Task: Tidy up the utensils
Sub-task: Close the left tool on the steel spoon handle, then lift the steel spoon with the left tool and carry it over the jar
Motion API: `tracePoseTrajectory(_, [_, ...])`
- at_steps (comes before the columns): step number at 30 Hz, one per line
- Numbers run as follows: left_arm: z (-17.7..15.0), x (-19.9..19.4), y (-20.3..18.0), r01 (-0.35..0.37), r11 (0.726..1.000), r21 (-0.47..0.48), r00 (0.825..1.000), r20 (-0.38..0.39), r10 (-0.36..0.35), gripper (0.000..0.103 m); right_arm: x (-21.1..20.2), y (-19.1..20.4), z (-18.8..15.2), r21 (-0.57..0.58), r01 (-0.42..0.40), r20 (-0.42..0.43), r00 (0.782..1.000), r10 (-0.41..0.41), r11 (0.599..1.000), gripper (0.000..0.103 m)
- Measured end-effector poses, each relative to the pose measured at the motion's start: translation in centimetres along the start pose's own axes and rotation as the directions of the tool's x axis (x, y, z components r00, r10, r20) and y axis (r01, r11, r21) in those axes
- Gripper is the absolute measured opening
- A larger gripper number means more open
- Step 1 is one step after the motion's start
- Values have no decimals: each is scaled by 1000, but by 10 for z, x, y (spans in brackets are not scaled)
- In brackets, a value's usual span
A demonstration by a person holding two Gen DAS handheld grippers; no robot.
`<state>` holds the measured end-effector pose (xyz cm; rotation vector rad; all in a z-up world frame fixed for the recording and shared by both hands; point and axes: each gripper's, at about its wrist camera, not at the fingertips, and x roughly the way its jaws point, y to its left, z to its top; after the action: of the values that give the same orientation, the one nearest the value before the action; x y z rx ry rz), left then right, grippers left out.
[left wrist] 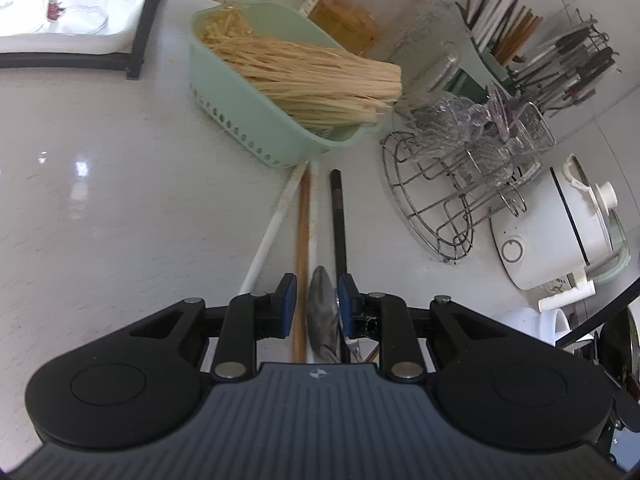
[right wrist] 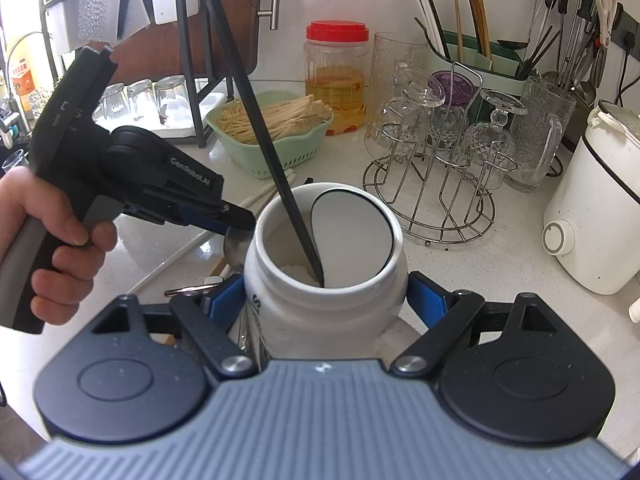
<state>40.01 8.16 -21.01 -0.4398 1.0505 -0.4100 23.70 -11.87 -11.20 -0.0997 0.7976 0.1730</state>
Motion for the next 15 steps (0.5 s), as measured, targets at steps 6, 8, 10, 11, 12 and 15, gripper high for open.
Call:
tracePoseTrajectory(6, [-1,9,-11,-68,996,56,998,-4,69,15,0,0,0,0,0,0,1000,0,1000,89])
tracePoseTrajectory(8, [-2,8,-16,-91,992,86,996,2,91,4,0,0,0,0,2,0,1000,-2,1000,89])
tracePoseTrajectory(10, [-1,3,-20,-84,990,111,996,15,83,3,0,1,0,-1,4,-1,1000,-4,1000,89])
tracePoseTrajectory(11, [-1,1,-22,-91,989,120,996,22,89,2,0,1,0,1,6,-2,1000,-6,1000,89])
tracePoseTrajectory(12, [0,-1,-24,-102,987,126,995,26,99,2,0,1,1,2,7,-3,1000,-7,1000,89])
tracePoseTrajectory(15, [3,-11,-29,-110,986,129,994,40,106,1,0,1,2,6,10,-12,1000,-10,1000,89])
